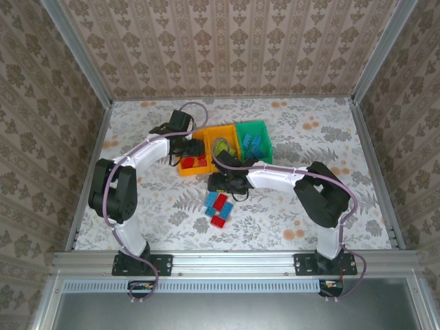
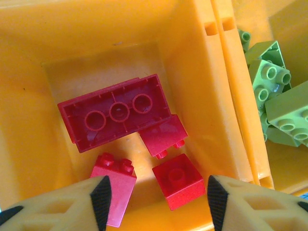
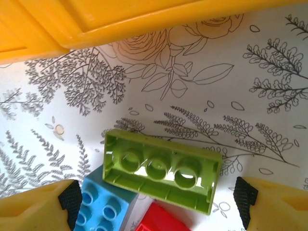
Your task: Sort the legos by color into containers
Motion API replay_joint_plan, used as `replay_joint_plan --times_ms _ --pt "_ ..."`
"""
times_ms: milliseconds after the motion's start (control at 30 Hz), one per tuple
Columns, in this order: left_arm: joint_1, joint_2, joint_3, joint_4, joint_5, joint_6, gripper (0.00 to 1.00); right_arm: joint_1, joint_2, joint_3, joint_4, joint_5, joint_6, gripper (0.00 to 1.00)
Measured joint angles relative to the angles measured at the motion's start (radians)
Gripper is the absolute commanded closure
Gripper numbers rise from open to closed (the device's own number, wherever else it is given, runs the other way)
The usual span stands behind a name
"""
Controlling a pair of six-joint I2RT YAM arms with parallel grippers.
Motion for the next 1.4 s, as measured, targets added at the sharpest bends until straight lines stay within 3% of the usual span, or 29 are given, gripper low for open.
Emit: replay_joint_plan --times_ms 200,433,800,1233,1400 --pt "0.009 -0.033 -0.019 0.002 -0.018 -0.02 0.22 0.003 0.078 0.099 -0.092 0.004 -0.004 0.15" --pt "0.048 -0.141 -0.072 0.008 -0.03 -0.038 0.19 0.018 0.141 0.214 -0.216 0.023 -0.006 0.19" --pt "0.097 -0.212 -0.174 0.022 -0.03 -0.045 0.19 0.014 0.169 0.273 -0.343 0.086 -0.016 0.53" --pt "0.105 -0.284 -0.294 0.028 -0.027 -0.046 0.18 -0.071 0.028 0.196 -0.237 0.089 -0.091 0.52" --pt "0.103 -0.313 -0.325 0.027 -0.027 -0.046 0.18 -0.118 0.024 0.257 -0.239 0.077 -0.124 0.44"
